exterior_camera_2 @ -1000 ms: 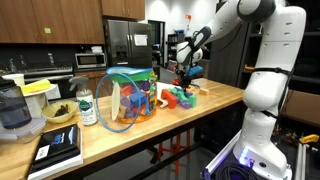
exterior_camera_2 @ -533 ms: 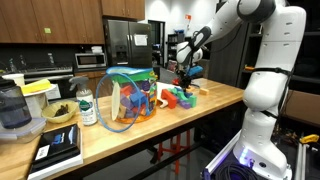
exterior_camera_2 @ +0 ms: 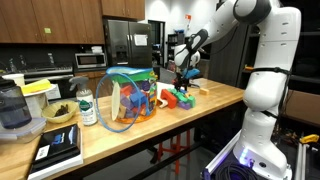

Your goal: Pick up one orange cylindrical block stand from the clear block bag and put it on the table

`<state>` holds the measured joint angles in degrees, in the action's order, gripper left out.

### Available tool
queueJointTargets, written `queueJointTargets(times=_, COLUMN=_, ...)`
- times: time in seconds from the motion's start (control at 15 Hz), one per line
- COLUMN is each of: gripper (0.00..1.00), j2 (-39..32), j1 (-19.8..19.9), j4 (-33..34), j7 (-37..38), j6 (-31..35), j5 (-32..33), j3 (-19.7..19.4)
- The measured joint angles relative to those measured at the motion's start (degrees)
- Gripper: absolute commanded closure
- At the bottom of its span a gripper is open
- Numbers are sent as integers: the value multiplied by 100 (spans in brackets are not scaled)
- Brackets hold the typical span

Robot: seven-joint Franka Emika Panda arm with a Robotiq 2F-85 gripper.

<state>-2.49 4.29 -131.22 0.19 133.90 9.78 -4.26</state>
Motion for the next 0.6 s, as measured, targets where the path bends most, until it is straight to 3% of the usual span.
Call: queueJointTargets(times=0.6, gripper=0, j2=-43, j1=-55, j4=-83, j7=119, j6=15, j5=-6, j3=24)
